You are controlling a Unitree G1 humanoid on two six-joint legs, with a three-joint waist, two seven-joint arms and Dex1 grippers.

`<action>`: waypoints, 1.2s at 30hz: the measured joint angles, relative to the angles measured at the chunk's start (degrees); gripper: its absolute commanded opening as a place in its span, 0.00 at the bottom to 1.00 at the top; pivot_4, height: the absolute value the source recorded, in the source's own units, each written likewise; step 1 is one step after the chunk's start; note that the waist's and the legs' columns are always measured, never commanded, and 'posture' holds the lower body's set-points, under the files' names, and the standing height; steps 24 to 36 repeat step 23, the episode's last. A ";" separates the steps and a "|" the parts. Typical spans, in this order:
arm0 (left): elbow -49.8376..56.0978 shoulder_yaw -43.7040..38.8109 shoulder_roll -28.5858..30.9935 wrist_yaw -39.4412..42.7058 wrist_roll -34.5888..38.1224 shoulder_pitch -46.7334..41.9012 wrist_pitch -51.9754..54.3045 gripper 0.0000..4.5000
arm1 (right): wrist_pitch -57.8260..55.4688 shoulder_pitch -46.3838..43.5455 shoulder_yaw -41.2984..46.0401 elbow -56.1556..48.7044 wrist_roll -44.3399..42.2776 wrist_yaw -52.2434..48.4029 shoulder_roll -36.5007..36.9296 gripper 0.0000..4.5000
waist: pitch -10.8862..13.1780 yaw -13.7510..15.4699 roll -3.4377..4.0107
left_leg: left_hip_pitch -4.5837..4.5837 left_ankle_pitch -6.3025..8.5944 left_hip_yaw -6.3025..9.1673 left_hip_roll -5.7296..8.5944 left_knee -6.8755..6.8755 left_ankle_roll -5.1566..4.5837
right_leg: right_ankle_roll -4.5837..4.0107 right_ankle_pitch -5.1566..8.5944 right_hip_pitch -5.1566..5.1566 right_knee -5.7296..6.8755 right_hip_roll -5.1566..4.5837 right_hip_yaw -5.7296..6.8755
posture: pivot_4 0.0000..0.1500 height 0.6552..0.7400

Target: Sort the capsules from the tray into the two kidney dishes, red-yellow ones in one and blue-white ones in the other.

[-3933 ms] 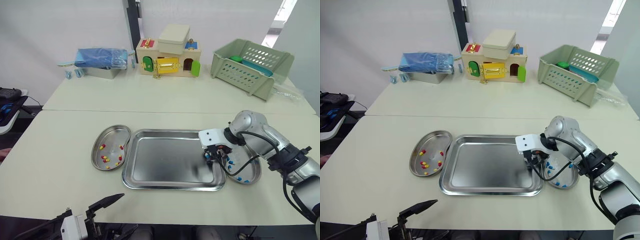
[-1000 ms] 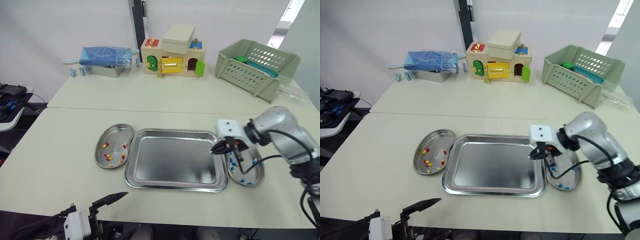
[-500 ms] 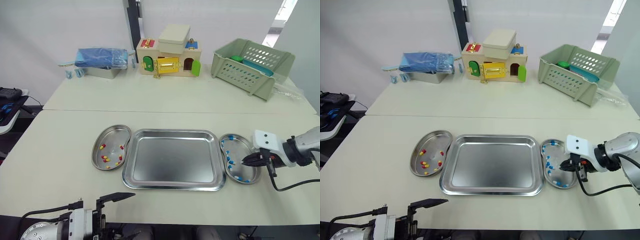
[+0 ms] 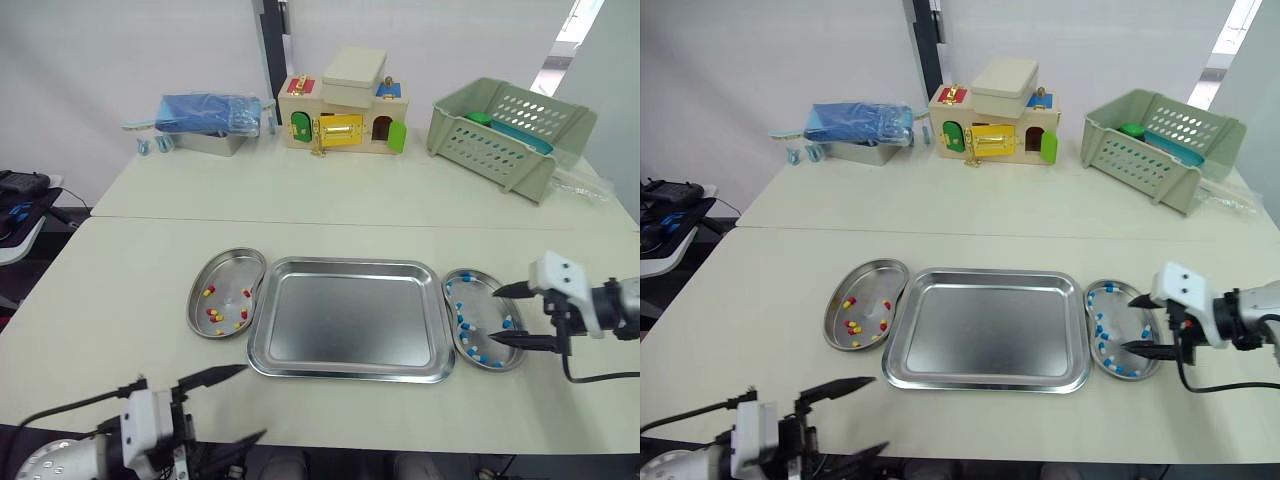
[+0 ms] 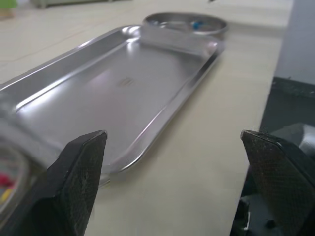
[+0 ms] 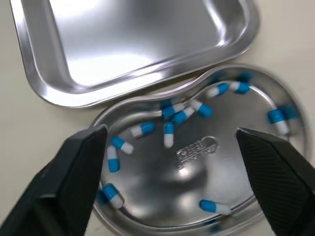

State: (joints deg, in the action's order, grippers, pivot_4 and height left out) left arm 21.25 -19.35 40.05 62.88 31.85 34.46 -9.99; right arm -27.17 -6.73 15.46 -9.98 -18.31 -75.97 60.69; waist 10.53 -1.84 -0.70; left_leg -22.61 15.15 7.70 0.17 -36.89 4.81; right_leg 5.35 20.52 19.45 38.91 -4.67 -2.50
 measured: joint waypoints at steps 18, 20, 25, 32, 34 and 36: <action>-35.93 -16.91 21.22 -5.91 -9.58 -17.41 19.45 1.00 | 8.96 4.91 6.17 20.69 -0.69 4.32 -1.65 0.99 | 0.10 -1.79 0.10 | 0.27 0.00 -0.08 -0.06 0.17 0.01 | -0.03 0.02 -0.08 0.07 0.07 -0.08 | 1.00 1.00; -37.20 -16.01 21.21 -5.60 -10.73 -18.17 19.54 1.00 | 9.63 4.95 5.82 21.37 -0.69 5.11 -2.23 0.99 | 0.10 -1.71 0.09 | 0.26 0.00 -0.07 -0.06 0.17 0.01 | -0.03 0.02 -0.08 0.05 0.07 -0.08 | 1.00 1.00; -37.32 -15.53 21.23 -4.59 -11.02 -19.29 19.96 1.00 | 10.22 5.14 5.67 21.49 -0.70 5.74 -2.59 0.99 | 0.10 -1.53 0.10 | 0.26 -0.01 -0.07 -0.06 0.17 0.01 | -0.03 0.02 -0.08 0.07 0.06 -0.08 | 1.00 1.00; -37.32 -15.53 21.23 -4.59 -11.02 -19.29 19.96 1.00 | 10.22 5.14 5.67 21.49 -0.70 5.74 -2.59 0.99 | 0.10 -1.53 0.10 | 0.26 -0.01 -0.07 -0.06 0.17 0.01 | -0.03 0.02 -0.08 0.07 0.06 -0.08 | 1.00 1.00; -37.32 -15.53 21.23 -4.59 -11.02 -19.29 19.96 1.00 | 10.22 5.14 5.67 21.49 -0.70 5.74 -2.59 0.99 | 0.10 -1.53 0.10 | 0.26 -0.01 -0.07 -0.06 0.17 0.01 | -0.03 0.02 -0.08 0.07 0.06 -0.08 | 1.00 1.00; -37.32 -15.53 21.23 -4.59 -11.02 -19.29 19.96 1.00 | 10.22 5.14 5.67 21.49 -0.70 5.74 -2.59 0.99 | 0.10 -1.53 0.10 | 0.26 -0.01 -0.07 -0.06 0.17 0.01 | -0.03 0.02 -0.08 0.07 0.06 -0.08 | 1.00 1.00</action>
